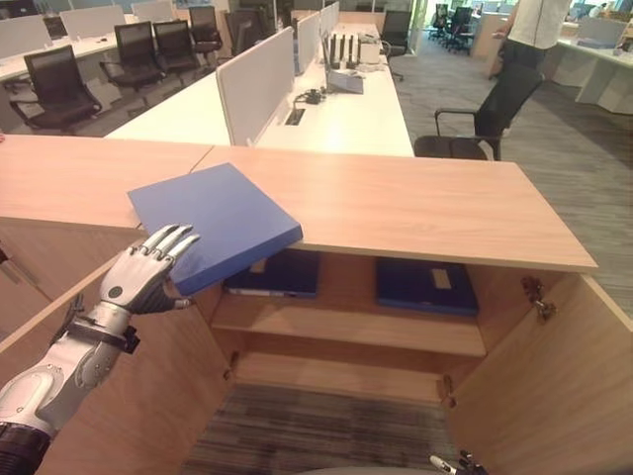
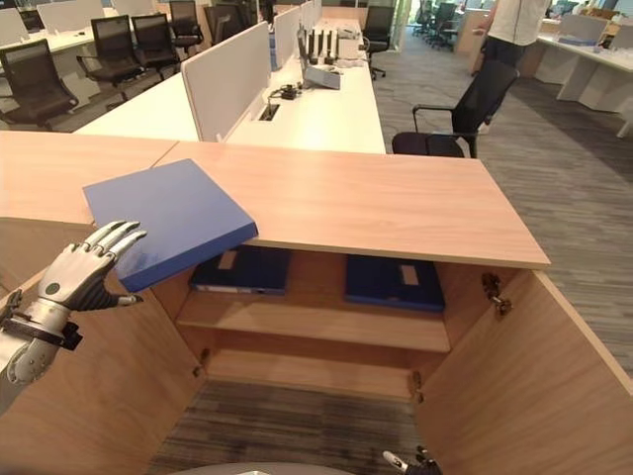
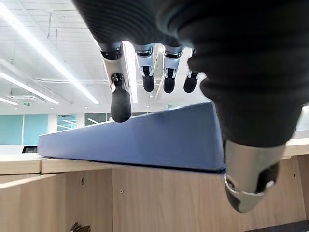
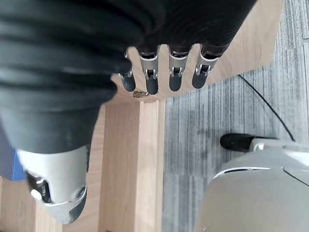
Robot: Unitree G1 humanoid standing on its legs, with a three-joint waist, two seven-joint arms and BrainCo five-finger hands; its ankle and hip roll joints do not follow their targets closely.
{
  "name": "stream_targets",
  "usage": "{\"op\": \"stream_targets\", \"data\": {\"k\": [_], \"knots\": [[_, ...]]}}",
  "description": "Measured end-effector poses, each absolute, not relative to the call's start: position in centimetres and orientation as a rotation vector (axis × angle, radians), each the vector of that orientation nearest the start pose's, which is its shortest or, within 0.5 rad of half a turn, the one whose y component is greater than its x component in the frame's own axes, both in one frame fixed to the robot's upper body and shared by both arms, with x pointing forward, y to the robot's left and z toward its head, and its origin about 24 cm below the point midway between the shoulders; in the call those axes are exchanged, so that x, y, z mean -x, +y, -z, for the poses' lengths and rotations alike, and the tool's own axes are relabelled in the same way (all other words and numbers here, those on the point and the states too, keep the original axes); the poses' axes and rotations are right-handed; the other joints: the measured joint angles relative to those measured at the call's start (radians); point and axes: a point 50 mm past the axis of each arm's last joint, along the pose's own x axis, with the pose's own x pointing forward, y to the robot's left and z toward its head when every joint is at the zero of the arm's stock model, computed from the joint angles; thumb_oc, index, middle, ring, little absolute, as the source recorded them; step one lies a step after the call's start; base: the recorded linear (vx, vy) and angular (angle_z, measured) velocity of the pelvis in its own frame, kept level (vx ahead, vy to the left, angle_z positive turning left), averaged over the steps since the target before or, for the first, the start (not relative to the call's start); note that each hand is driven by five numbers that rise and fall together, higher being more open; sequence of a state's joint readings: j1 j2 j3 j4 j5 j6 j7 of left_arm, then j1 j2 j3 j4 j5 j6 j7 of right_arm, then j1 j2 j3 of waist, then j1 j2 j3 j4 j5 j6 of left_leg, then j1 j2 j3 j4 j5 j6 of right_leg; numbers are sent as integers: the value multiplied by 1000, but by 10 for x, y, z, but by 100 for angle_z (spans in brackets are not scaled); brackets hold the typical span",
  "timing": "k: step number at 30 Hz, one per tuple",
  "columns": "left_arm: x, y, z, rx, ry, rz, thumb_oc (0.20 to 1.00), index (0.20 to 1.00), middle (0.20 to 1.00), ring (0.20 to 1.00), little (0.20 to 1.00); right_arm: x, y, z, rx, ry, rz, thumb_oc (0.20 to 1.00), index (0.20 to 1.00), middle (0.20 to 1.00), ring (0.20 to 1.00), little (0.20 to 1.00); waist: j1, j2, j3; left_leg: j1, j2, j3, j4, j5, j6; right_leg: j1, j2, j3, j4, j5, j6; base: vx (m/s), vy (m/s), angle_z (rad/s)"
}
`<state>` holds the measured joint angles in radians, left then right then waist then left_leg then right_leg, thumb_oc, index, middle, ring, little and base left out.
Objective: Put the empty folder in the office cabinet
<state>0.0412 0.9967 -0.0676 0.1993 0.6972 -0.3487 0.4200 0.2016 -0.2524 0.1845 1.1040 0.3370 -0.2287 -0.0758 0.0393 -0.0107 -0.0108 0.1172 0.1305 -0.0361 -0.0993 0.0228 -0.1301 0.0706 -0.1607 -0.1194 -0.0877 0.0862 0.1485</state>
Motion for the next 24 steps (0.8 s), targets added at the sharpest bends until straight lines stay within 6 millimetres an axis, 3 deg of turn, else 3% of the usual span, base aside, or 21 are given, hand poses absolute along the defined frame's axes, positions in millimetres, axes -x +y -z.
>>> {"op": "stream_targets", "data": {"k": [12,24], "knots": [[-236,307,-91,-1636,-275,96,1000,1000,1000,1000,1000,-49,-238,157,-16,1055,349,1000,1000,1000,1000,1000,-2,-9,-7,0,0,2,0,0,0,-1,-1,2,0,0,0,0,0,0],[-241,309,-94,-1646,-272,80,1000,1000,1000,1000,1000,-49,-235,158,-60,1051,370,1000,1000,1000,1000,1000,-4,-11,-8,0,0,5,0,0,0,-4,-1,7,0,1,0,0,0,0]]}}
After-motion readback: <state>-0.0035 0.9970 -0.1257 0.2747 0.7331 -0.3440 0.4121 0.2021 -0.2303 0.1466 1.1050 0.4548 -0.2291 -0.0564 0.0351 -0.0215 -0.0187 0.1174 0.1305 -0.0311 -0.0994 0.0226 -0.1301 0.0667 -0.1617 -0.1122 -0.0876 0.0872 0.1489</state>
